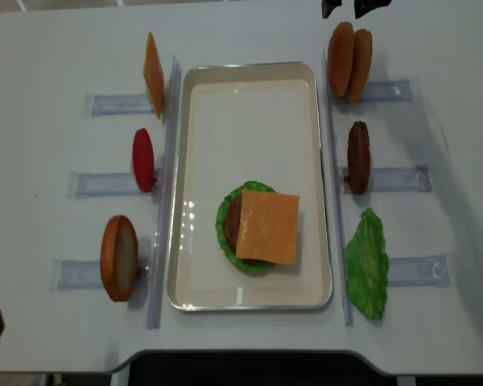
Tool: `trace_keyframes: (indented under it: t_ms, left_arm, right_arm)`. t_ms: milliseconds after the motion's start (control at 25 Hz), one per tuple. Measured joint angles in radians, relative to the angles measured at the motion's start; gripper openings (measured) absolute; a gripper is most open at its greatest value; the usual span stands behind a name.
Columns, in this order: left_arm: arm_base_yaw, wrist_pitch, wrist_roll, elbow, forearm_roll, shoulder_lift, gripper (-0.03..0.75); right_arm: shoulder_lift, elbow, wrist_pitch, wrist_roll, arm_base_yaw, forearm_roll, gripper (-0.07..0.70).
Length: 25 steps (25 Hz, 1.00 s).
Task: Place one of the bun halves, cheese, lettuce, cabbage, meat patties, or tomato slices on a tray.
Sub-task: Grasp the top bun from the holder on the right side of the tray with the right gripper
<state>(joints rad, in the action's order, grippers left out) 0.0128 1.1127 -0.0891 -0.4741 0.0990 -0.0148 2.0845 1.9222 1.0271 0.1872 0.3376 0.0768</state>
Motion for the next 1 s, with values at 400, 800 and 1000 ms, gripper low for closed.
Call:
trace_keyframes:
  t_ms: [400, 800, 1000]
  left_arm:
    - [0.000, 0.000, 0.000, 0.000, 0.000, 0.000, 0.000]
    - [0.000, 0.000, 0.000, 0.000, 0.000, 0.000, 0.000]
    - [0.000, 0.000, 0.000, 0.000, 0.000, 0.000, 0.000]
  right_arm:
    - [0.000, 0.000, 0.000, 0.000, 0.000, -0.010, 0.405]
    - [0.029, 0.000, 0.028, 0.000, 0.000, -0.004, 0.405]
    - [0.056, 0.000, 0.037, 0.000, 0.000, -0.003, 0.405]
